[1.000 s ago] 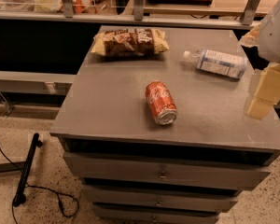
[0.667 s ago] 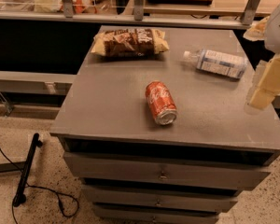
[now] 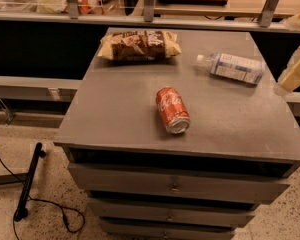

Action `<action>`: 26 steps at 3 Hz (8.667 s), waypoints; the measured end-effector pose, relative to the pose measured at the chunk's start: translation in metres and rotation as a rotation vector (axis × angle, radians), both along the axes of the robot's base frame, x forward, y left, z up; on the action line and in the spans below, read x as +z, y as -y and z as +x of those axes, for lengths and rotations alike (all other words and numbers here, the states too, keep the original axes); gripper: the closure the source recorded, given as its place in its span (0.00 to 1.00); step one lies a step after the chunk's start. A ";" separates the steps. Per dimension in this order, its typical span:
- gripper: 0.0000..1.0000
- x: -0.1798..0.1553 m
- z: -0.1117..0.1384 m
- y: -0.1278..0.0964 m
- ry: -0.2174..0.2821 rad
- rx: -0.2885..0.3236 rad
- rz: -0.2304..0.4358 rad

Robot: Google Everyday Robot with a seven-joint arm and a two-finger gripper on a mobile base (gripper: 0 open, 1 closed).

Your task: Move blue plastic bottle near brown chip bag

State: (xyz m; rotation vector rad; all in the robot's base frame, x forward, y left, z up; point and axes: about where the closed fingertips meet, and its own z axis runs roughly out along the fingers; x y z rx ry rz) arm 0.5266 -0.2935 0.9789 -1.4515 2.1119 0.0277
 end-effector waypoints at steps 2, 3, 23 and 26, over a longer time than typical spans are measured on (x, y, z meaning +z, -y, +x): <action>0.00 -0.043 0.041 0.077 -0.038 -0.110 0.083; 0.00 -0.044 0.042 0.076 -0.039 -0.108 0.079; 1.00 -0.001 0.218 -0.047 0.122 -0.101 0.307; 1.00 0.029 0.230 -0.047 0.262 -0.353 0.659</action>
Offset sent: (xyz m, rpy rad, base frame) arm 0.0535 -0.1222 -0.0634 0.1147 0.0911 -0.1700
